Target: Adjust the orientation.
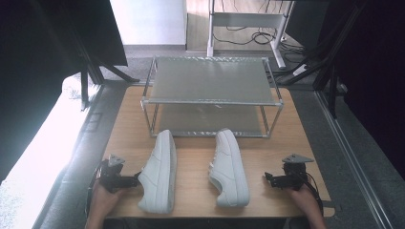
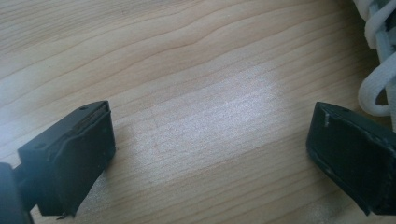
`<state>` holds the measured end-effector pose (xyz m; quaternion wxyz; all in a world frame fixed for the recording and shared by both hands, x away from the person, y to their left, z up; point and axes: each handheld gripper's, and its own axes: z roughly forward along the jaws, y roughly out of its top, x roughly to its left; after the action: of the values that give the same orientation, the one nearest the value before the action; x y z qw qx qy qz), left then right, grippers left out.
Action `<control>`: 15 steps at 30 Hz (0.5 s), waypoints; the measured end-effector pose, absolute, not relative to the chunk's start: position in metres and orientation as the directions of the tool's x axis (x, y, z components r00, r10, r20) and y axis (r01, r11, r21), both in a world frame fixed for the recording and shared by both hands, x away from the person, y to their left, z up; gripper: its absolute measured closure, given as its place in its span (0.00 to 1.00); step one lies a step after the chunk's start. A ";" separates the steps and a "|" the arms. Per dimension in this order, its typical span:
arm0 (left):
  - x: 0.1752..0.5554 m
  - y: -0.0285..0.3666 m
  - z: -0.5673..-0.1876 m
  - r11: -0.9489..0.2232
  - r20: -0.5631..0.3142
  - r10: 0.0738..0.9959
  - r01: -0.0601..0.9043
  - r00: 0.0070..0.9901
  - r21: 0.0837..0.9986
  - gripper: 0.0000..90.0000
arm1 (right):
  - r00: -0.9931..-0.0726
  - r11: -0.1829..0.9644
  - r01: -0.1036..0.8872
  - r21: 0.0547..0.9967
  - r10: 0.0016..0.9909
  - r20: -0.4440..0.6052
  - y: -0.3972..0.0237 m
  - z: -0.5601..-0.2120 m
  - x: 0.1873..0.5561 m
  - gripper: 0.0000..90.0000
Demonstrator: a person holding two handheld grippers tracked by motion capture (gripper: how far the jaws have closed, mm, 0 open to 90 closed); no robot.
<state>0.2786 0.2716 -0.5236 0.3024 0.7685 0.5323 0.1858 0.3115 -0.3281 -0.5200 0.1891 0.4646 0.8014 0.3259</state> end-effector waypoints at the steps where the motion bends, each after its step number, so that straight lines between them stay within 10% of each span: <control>1: 0.278 0.272 -0.524 -0.248 -0.037 0.932 0.706 0.362 0.664 0.02 | -0.497 0.356 0.621 0.698 0.868 0.000 -0.328 -0.520 0.311 0.00; 15: 0.278 0.272 -0.523 -0.241 -0.037 0.935 0.706 0.353 0.666 0.03 | -0.497 0.356 0.621 0.698 0.868 0.000 -0.328 -0.520 0.311 0.00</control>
<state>0.2782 0.2718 -0.5234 0.3032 0.7647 0.5364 0.1887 0.3115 -0.3281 -0.5200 0.1891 0.4646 0.8014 0.3259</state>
